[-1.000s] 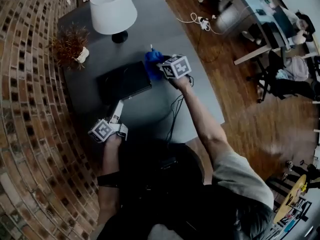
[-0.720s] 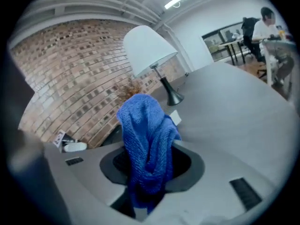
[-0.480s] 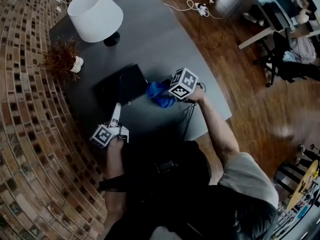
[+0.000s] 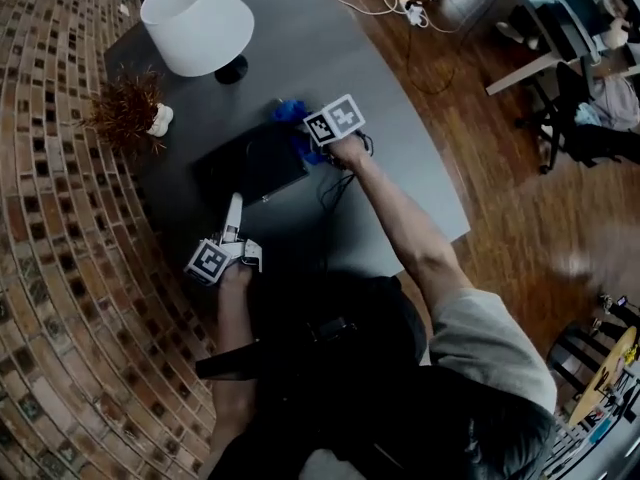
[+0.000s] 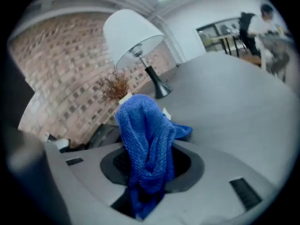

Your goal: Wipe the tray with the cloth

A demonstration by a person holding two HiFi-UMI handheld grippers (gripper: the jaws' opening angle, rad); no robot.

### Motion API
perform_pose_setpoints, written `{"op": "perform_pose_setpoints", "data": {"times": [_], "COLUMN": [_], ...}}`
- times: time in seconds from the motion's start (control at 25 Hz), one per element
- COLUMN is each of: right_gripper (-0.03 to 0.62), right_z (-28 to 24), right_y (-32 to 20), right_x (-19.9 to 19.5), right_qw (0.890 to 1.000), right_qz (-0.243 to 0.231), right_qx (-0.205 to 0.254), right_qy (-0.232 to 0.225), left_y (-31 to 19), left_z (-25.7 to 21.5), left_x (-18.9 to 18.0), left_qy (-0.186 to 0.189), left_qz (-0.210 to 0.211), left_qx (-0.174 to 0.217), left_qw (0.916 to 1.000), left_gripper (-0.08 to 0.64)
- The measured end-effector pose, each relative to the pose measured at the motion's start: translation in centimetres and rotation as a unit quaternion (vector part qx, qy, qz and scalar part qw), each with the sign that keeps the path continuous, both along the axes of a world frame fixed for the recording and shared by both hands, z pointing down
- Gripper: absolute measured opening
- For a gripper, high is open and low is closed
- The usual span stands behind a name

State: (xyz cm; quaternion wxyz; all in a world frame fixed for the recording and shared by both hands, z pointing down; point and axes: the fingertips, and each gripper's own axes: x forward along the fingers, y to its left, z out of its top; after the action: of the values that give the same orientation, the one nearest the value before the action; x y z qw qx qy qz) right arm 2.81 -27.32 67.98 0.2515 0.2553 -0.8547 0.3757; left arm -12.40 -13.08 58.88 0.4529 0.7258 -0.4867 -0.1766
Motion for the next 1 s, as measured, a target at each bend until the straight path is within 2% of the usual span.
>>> {"op": "perform_pose_setpoints", "data": {"times": [0.08,0.24,0.28,0.36,0.4,0.44,0.52,0.56,0.64,0.68,0.72,0.8,0.88,0.92,1.0], "right_gripper": [0.135,0.135,0.133,0.133,0.133,0.133,0.135,0.135,0.135,0.135,0.136,0.136,0.135,0.135,0.129], "right_z": [-0.5,-0.6,-0.8,-1.6,-2.1,-2.9,-5.6,-7.4,-10.6,-11.2,-10.9,-8.3,-4.5,-2.7,-1.0], "right_y": [2.3,10.1,13.2,19.3,20.7,20.1,13.9,9.4,1.1,-2.2,-4.4,-6.3,-5.3,-4.1,-2.0], "right_x": [0.5,2.4,2.5,2.2,2.2,2.4,2.7,2.4,0.8,-0.6,-2.3,-6.2,-8.0,-7.9,-7.5], "right_qw": [0.996,0.984,0.98,0.973,0.974,0.981,0.997,0.998,0.985,0.975,0.967,0.947,0.929,0.928,0.945], "right_qz": [0.04,0.078,0.058,-0.031,-0.069,-0.086,-0.067,-0.044,-0.011,-0.017,-0.044,-0.137,-0.228,-0.253,-0.252], "right_qx": [-0.057,-0.138,-0.165,-0.206,-0.197,-0.163,-0.033,0.042,0.169,0.209,0.231,0.23,0.176,0.131,0.041], "right_qy": [-0.049,-0.08,-0.091,-0.099,-0.086,-0.064,-0.016,0.003,0.042,0.07,0.104,0.176,0.231,0.241,0.207], "left_y": [-0.3,-0.3,-0.3,-0.2,0.0,0.2,1.0,1.6,2.9,3.4,3.5,3.3,2.4,1.9,0.4], "left_z": [-0.1,-0.1,-0.2,-0.1,0.0,0.1,0.2,0.4,1.2,1.7,2.2,2.4,2.2,2.0,1.5], "left_x": [-0.2,-0.6,-0.5,-0.4,-0.5,-0.6,-0.5,-0.3,0.0,0.0,0.0,-0.5,-1.4,-1.9,-3.0], "left_qy": [-0.002,-0.013,-0.009,-0.001,-0.005,-0.01,-0.019,-0.021,-0.02,-0.018,-0.017,-0.021,-0.022,-0.024,-0.034], "left_qz": [-0.003,-0.012,-0.012,-0.011,-0.011,-0.012,-0.016,-0.018,-0.028,-0.034,-0.04,-0.054,-0.068,-0.074,-0.079], "left_qx": [0.002,0.001,0.002,0.001,-0.004,-0.009,-0.016,-0.021,-0.041,-0.052,-0.061,-0.065,-0.055,-0.05,-0.036], "left_qw": [1.0,0.9998,0.9999,0.9999,0.9999,0.9998,0.9996,0.9994,0.9986,0.9979,0.9972,0.9962,0.9959,0.9958,0.9957], "left_gripper": [0.218,0.218,0.218,0.218,0.219,0.219,0.219,0.219,0.219,0.223,0.236,0.244,0.235,0.236,0.235]}}
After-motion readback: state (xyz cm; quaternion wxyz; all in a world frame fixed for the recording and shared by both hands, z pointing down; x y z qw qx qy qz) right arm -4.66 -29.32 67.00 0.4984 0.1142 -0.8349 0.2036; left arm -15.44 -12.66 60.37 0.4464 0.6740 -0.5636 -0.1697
